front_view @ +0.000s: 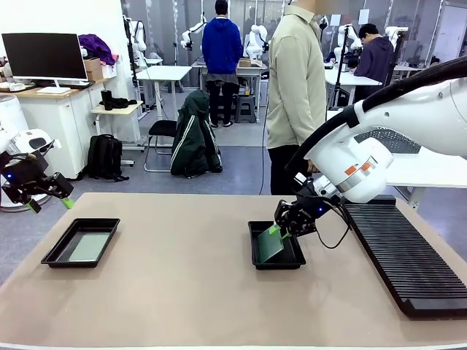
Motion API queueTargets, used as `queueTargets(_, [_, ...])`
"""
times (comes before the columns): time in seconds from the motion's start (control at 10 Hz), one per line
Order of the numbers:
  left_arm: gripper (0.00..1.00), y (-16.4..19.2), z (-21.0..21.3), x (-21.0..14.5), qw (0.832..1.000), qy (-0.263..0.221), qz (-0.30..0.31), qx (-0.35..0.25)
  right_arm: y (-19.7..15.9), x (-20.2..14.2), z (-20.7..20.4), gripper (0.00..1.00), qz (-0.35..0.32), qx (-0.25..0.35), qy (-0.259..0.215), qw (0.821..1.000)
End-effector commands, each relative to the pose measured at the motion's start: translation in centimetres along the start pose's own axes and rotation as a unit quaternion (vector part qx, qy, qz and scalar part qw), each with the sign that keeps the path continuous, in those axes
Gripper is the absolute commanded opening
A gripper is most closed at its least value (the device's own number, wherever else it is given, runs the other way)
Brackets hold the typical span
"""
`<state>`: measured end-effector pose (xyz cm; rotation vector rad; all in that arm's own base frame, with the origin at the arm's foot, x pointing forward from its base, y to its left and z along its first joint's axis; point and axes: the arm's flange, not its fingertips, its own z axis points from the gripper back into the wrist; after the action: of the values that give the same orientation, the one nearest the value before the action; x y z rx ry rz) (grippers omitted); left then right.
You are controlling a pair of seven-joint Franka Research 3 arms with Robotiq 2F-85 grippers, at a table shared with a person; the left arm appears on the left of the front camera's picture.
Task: Inspect and transfer BCBs to ESD trays.
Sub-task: Pick up the Blank PCB from the PCB Rack and place it in the right ESD tray.
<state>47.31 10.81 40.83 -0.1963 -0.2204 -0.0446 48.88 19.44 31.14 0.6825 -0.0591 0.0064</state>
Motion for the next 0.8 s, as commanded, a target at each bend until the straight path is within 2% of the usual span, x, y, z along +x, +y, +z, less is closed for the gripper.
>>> queueTargets(0.0, [1.0, 0.0, 0.0, -0.1, 1.0, -0.004, 0.004, -0.001, 1.2, -0.3, 0.4, 0.5, -0.011, -0.033, -0.006, 0.999])
queueTargets(0.6, [1.0, 0.0, 0.0, -0.1, 1.0, -0.004, 0.004, -0.001, 4.3, 0.9, 0.8, 0.97, -0.017, -0.115, 0.011, 0.993])
queueTargets(0.7, [1.0, 0.0, 0.0, -0.1, 1.0, -0.004, 0.004, -0.001, 4.9, 0.9, 1.1, 1.0, -0.017, -0.128, 0.012, 0.992])
